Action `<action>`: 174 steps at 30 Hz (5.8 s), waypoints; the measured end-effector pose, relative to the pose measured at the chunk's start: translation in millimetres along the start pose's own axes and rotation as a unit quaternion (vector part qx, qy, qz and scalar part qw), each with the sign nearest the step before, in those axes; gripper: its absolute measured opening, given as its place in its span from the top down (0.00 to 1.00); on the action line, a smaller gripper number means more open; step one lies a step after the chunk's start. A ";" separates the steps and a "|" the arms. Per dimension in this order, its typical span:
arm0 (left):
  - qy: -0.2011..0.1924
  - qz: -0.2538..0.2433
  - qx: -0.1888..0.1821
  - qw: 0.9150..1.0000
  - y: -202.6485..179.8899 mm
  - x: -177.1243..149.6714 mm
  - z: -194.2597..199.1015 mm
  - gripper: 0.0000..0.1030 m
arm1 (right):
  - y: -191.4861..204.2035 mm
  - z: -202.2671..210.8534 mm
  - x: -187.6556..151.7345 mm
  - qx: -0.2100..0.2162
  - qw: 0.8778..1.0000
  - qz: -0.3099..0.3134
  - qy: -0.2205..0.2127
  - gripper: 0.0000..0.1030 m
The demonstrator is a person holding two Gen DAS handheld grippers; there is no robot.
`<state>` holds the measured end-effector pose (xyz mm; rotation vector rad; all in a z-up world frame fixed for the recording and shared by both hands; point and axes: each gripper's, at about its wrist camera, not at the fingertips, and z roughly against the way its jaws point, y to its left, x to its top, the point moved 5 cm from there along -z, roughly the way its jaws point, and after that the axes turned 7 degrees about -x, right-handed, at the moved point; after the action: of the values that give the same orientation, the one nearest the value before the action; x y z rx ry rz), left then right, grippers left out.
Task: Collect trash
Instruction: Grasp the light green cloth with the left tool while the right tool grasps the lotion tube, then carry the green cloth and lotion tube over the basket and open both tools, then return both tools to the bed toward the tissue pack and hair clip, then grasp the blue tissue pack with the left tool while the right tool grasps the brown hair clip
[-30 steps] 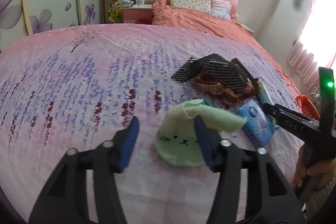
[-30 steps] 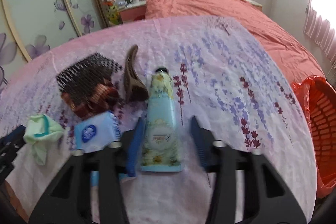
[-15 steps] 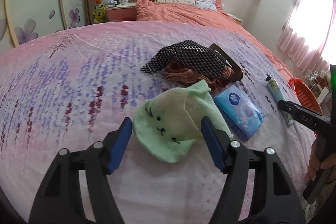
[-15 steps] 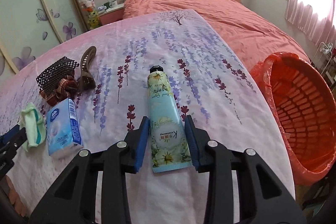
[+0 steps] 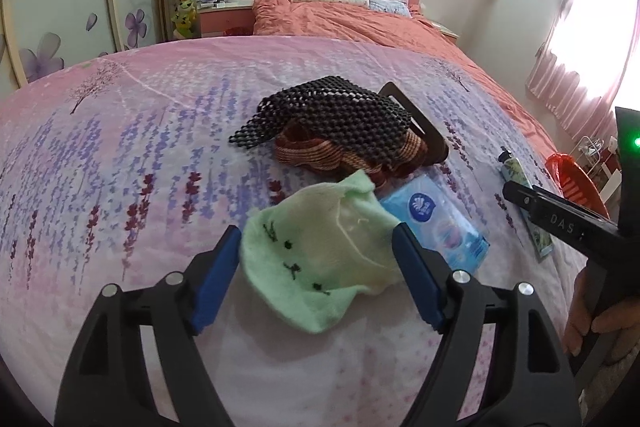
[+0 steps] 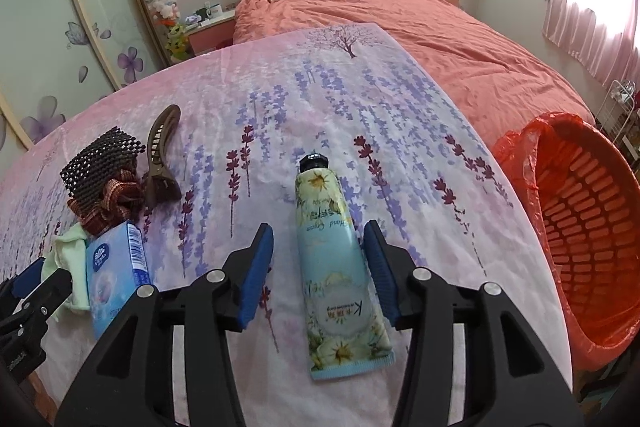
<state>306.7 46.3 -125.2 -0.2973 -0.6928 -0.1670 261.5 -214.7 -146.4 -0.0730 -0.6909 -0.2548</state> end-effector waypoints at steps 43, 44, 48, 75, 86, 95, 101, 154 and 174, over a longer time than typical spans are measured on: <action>0.010 0.022 0.046 0.999 33.1 -7.4 1.5 0.71 | -20.7 7.2 -12.4 0.007 1.000 0.000 0.002 0.70; 0.009 0.024 0.042 0.999 33.7 -7.2 2.2 0.75 | -20.7 7.4 -12.4 0.008 1.000 0.000 0.002 0.70; -0.002 0.035 0.020 0.999 39.5 -6.6 8.4 0.91 | -20.9 8.0 -11.2 0.014 1.000 0.007 0.000 0.71; -0.091 -0.014 -0.036 0.995 -73.5 34.5 80.3 0.91 | -74.7 103.5 3.6 0.037 0.992 -0.034 -0.115 0.71; -0.076 -0.058 -0.105 0.990 -170.9 38.8 62.0 0.91 | -146.0 128.0 10.0 -0.003 0.982 -0.088 -0.165 0.71; -0.049 -0.113 -0.173 0.977 -281.6 39.0 24.2 0.91 | -226.5 124.3 11.2 -0.038 0.971 -0.153 -0.178 0.71; -0.021 -0.137 -0.202 0.969 -343.5 34.4 -12.1 0.90 | -265.0 105.3 15.3 -0.042 0.966 -0.191 -0.169 0.71; 0.022 0.023 0.059 0.998 -40.3 0.5 -22.7 0.43 | -83.7 58.0 -29.6 -0.006 0.998 0.001 -0.059 0.46; 0.007 0.055 0.087 0.995 48.3 -11.0 11.6 0.41 | 49.0 19.3 0.5 0.081 0.994 0.057 -0.035 0.48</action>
<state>303.4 96.3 -134.3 -0.1667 -0.6700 -0.0038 262.5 -164.6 -130.4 0.0326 -0.7726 -0.0858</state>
